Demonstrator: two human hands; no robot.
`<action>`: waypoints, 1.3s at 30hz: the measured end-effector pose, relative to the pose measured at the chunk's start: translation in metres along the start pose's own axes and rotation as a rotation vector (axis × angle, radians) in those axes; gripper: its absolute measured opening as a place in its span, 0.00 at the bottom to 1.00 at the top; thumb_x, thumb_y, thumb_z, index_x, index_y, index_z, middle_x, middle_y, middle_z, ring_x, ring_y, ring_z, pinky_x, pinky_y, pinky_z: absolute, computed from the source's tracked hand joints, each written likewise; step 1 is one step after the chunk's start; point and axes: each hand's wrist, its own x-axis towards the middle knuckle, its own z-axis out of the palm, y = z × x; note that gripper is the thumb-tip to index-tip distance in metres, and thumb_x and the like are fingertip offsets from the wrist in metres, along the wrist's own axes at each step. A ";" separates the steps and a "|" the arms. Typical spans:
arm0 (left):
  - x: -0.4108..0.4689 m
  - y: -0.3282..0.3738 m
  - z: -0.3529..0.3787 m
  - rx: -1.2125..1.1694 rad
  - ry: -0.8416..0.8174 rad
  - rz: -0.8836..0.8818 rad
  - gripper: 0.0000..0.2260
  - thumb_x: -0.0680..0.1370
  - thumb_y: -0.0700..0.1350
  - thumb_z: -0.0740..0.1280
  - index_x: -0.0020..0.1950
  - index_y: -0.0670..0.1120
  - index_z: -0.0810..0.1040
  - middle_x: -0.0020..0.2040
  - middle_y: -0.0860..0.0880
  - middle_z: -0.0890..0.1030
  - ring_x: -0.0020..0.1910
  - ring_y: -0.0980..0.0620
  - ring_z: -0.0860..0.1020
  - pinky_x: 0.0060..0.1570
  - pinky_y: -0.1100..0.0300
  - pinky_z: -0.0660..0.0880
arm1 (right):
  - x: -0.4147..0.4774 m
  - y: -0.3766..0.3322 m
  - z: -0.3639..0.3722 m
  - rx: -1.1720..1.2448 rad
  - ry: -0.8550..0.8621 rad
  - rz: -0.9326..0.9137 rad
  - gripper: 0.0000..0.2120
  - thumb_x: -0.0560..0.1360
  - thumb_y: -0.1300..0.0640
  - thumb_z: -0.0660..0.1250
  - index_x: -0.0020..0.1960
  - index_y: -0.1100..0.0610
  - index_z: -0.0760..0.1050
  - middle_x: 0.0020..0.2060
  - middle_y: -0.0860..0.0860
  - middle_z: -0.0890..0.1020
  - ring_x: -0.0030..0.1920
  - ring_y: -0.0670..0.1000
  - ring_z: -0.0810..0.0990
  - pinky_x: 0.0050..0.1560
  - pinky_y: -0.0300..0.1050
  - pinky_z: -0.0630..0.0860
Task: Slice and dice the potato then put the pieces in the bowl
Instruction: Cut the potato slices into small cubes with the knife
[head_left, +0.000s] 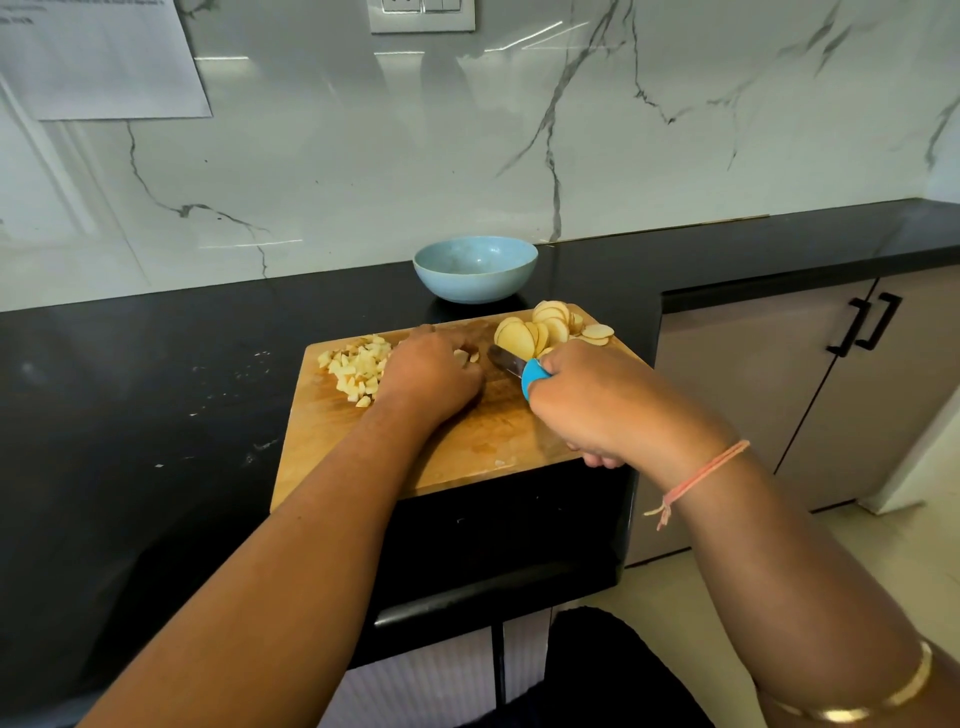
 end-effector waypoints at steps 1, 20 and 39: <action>-0.001 0.000 -0.001 -0.006 -0.003 0.011 0.15 0.78 0.50 0.64 0.64 0.54 0.78 0.68 0.48 0.73 0.65 0.51 0.71 0.59 0.59 0.71 | 0.000 0.001 0.001 -0.021 0.034 -0.030 0.14 0.78 0.58 0.56 0.33 0.57 0.63 0.29 0.52 0.70 0.28 0.49 0.69 0.31 0.41 0.70; 0.000 0.000 -0.007 0.058 0.003 -0.108 0.19 0.73 0.51 0.71 0.60 0.47 0.70 0.59 0.46 0.73 0.49 0.52 0.71 0.44 0.60 0.71 | 0.012 0.001 0.002 -0.090 -0.007 -0.061 0.15 0.79 0.55 0.55 0.63 0.57 0.70 0.32 0.53 0.77 0.28 0.49 0.75 0.35 0.43 0.75; 0.007 -0.004 0.004 -0.018 0.047 -0.119 0.25 0.72 0.49 0.71 0.63 0.47 0.62 0.47 0.50 0.74 0.43 0.52 0.75 0.40 0.60 0.74 | 0.016 0.007 0.009 -0.083 0.036 -0.097 0.16 0.79 0.53 0.56 0.66 0.55 0.69 0.38 0.51 0.76 0.31 0.47 0.73 0.36 0.42 0.75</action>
